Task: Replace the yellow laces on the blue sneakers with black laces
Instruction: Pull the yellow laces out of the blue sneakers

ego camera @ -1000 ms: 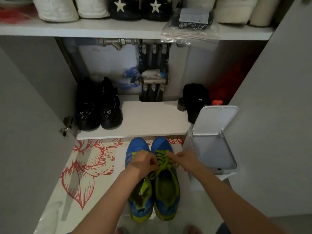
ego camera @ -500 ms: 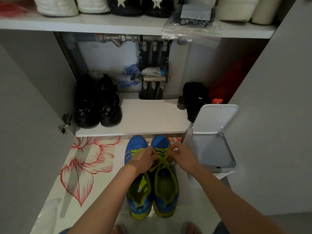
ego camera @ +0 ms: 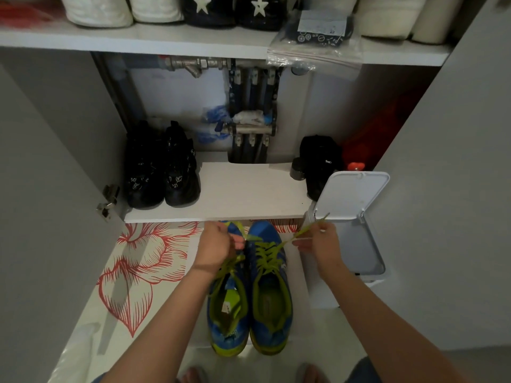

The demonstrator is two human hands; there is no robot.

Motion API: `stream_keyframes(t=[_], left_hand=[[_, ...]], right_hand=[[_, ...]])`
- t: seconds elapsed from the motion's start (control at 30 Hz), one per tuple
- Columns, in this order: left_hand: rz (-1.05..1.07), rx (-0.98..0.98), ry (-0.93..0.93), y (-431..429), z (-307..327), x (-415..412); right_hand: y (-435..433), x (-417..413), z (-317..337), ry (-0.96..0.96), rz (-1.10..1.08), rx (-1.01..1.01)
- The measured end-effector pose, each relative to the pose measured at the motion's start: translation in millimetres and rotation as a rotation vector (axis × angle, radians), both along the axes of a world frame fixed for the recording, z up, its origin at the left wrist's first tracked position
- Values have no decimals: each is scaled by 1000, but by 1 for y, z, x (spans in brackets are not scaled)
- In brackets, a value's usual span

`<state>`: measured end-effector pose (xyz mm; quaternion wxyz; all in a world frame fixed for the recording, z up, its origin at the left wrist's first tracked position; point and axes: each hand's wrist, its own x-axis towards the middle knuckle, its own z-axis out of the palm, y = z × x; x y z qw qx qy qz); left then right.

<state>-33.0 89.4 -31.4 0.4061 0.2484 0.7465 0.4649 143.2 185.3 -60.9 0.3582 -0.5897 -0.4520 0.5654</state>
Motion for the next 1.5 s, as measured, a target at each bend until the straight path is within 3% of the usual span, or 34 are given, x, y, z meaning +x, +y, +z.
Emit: stream_keyframes(t=[0.1, 0.17, 0.27, 0.33, 0.43, 0.53, 0.6, 0.73, 1.07, 1.27, 1.5], left_hand=[[61, 72, -56, 4, 4, 0], [-14, 27, 27, 3, 5, 7], [-251, -250, 482, -3, -4, 11], [-303, -272, 647, -6, -7, 12], [-472, -226, 634, -5, -12, 12], [-692, -225, 672, -7, -16, 21], [-725, -200, 722, -7, -19, 25], [-723, -181, 769, -5, -21, 26], [-558, -145, 720, -6, -29, 30], [-640, -164, 694, -5, -31, 33], [-623, -242, 688, -7, -33, 37]], right_hand=[[5, 3, 5, 142, -24, 3], [3, 1, 9, 140, 72, -54], [-5, -2, 8, -127, 361, -176], [-11, -1, 8, -352, 611, -161], [-19, -1, 5, -461, 814, -45], [-22, -3, 6, -389, 744, 110], [-19, -3, 9, -401, 733, 209], [-25, -3, 11, -498, 977, 179], [-25, -5, 2, -416, 786, 76], [-23, -2, -1, -192, 501, -270], [-23, -8, 6, -365, 743, -131]])
